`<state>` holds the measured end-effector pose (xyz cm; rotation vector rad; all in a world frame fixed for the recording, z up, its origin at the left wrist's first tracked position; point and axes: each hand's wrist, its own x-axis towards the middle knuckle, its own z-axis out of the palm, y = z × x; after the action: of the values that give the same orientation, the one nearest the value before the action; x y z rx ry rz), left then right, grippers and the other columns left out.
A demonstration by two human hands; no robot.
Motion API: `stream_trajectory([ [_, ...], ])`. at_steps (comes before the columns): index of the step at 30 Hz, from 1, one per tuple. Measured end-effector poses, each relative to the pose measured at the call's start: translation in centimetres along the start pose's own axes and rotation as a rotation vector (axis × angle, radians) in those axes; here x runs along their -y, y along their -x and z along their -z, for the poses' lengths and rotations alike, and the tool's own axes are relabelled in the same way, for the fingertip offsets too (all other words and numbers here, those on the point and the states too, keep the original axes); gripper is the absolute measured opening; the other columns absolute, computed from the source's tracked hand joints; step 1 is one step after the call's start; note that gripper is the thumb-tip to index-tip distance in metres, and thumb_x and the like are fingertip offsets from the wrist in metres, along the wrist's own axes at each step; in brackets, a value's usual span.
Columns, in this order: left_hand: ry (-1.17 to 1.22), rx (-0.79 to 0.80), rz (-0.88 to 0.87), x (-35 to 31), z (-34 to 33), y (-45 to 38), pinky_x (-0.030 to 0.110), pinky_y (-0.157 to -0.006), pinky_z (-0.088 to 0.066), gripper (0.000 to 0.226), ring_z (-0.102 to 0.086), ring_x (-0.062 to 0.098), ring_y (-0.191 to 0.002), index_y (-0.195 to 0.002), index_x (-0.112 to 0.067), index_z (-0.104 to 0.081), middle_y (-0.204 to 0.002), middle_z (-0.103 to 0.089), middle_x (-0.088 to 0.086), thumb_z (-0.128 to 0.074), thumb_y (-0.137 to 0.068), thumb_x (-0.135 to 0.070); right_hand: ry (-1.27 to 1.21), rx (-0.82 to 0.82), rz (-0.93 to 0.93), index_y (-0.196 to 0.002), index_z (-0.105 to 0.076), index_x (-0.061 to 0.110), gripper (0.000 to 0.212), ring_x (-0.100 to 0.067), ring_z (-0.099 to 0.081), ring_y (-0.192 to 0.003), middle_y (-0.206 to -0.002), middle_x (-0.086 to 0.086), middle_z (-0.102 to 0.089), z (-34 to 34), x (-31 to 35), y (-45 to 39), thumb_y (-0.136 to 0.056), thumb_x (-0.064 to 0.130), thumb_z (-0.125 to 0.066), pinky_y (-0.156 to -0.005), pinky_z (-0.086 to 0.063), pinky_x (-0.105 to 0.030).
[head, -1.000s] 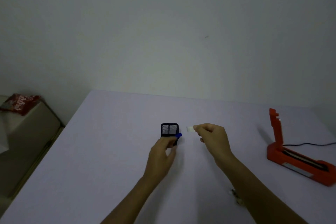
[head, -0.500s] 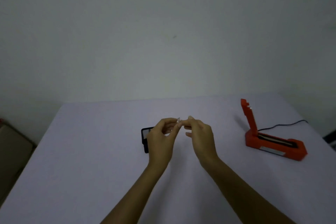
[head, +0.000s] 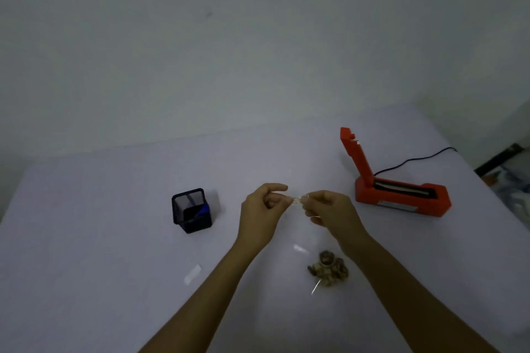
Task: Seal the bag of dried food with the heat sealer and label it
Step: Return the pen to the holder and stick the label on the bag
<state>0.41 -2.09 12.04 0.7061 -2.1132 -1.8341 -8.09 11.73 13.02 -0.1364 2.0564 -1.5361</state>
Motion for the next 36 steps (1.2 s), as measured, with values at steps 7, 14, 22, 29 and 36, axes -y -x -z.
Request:
stream_trajectory([
  [7,-0.064,0.002,0.272,6.0,-4.8,-3.1,0.019,-0.068,-0.051,0.008,-0.062,0.004,-0.063,-0.089,-0.014,-0.075,-0.068,-0.069,-0.003,-0.070,-0.083,-0.012,0.088,0.050,-0.155,-0.084,-0.074,0.014,0.010,-0.016,-0.066,-0.072,-0.081,-0.008,-0.072,2.9,-5.2,-5.1,-0.085,0.022,-0.068,-0.070,-0.055,-0.029],
  [14,-0.220,0.023,0.487,11.0,-9.0,-4.8,0.021,-0.069,-0.049,0.010,-0.063,0.011,-0.074,-0.085,-0.014,-0.075,-0.082,-0.072,-0.001,-0.066,-0.086,-0.018,0.421,0.061,-0.127,-0.085,-0.077,0.012,0.012,-0.013,-0.066,-0.074,-0.079,0.001,-0.073,3.8,-11.1,-9.7,-0.081,0.022,-0.073,-0.066,-0.051,-0.022],
  [22,-0.440,-0.027,0.504,12.7,-10.7,-6.1,0.023,-0.065,-0.047,0.013,-0.061,0.012,-0.073,-0.088,-0.013,-0.074,-0.086,-0.072,0.000,-0.064,-0.086,-0.021,0.573,0.105,-0.103,-0.080,-0.073,0.011,0.018,-0.009,-0.061,-0.065,-0.075,0.002,-0.070,3.7,-13.0,-12.7,-0.077,0.028,-0.077,-0.052,-0.040,-0.015],
  [29,-0.522,-0.058,0.488,13.0,-10.9,-6.4,0.022,-0.066,-0.043,0.013,-0.060,0.012,-0.075,-0.088,-0.011,-0.073,-0.087,-0.072,0.003,-0.065,-0.085,-0.021,0.613,0.113,-0.090,-0.076,-0.070,0.009,0.022,-0.017,-0.065,-0.070,-0.075,-0.002,-0.071,3.5,-13.5,-13.0,-0.076,0.030,-0.077,-0.067,-0.056,-0.032],
  [36,-0.544,-0.086,0.465,13.5,-11.2,-6.4,0.016,-0.057,-0.042,0.010,-0.058,0.011,-0.070,-0.084,-0.011,-0.071,-0.079,-0.069,0.000,-0.066,-0.083,-0.019,0.645,0.102,-0.089,-0.070,-0.065,0.011,0.023,-0.016,-0.062,-0.065,-0.069,0.000,-0.066,3.1,-13.5,-12.9,-0.077,0.029,-0.077,-0.062,-0.053,-0.028],
])
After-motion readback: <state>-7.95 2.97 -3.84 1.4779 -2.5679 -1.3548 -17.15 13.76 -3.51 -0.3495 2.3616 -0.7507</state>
